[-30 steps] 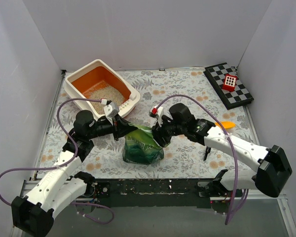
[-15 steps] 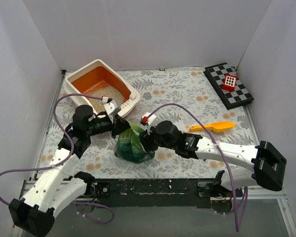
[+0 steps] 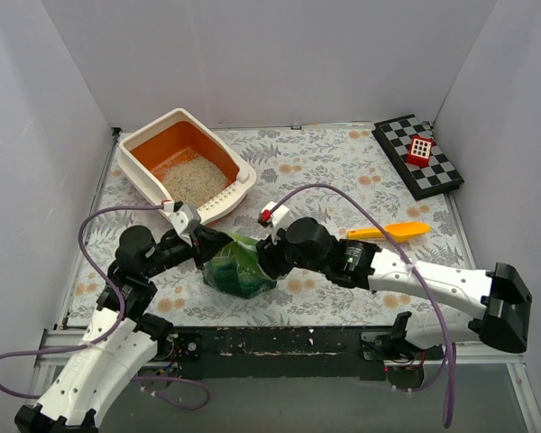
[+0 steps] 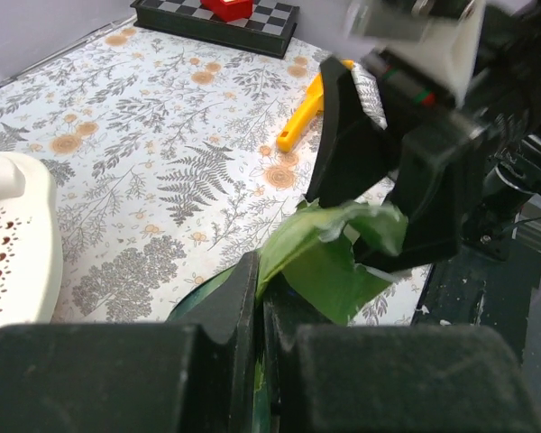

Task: Fill the litter box with clean litter

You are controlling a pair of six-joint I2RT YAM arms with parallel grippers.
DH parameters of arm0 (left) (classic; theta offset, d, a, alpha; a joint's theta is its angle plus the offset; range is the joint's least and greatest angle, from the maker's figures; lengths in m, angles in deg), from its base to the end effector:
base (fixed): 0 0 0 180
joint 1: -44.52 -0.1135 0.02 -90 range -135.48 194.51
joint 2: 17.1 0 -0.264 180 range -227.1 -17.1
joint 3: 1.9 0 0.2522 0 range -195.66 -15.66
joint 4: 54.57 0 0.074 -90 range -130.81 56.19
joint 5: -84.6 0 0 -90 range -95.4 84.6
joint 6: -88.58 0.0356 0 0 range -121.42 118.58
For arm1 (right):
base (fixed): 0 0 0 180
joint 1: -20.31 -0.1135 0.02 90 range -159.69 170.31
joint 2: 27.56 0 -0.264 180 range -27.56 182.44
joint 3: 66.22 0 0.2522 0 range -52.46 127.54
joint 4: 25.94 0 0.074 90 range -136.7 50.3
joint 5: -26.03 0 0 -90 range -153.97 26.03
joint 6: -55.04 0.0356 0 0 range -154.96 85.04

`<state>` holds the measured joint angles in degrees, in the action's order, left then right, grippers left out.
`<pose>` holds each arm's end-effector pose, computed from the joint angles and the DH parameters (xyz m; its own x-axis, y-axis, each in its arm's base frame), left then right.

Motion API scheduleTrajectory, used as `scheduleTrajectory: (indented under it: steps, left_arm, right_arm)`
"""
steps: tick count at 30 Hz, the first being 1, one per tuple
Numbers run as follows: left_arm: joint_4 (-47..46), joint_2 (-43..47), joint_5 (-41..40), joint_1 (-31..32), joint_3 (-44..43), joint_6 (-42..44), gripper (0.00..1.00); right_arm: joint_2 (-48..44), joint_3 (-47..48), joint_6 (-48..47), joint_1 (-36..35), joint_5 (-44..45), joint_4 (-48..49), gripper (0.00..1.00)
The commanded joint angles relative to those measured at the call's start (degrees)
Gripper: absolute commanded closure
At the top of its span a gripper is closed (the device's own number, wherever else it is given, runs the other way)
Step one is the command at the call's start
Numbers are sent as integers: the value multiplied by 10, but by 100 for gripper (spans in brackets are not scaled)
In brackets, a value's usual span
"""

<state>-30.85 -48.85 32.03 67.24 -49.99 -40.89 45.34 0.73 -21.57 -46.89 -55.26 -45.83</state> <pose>0.1198 -0.0736 0.3102 -0.6399 -0.2793 -0.7159 0.5906 0.4173 -0.6907 0.1179 0.2666 0.2921 -0.3631 -0.2731 -0.8908 -0.7960 0.5879 0.1442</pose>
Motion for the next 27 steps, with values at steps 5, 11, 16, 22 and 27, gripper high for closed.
scheduleTrajectory:
  steps: [5, 11, 16, 22, 27]
  left_arm:
    - [-67, 14, 8, 6, 61, -48, 100]
    - [-72, 12, -4, 6, 71, -40, 100]
    - [-71, 17, -18, 6, 70, -41, 99]
    - [-67, 33, -30, 6, 76, -49, 90]
    - [-50, 44, -32, 6, 71, -49, 53]
  right_arm:
    - [-108, 85, 37, -1, 106, -159, 37]
    - [-166, 101, 115, 14, 211, -298, 30]
    - [-189, 68, 238, 113, 241, -389, 28]
    - [-182, 9, 336, 261, 232, -404, 32]
    - [-167, -34, 387, 329, 200, -345, 34]
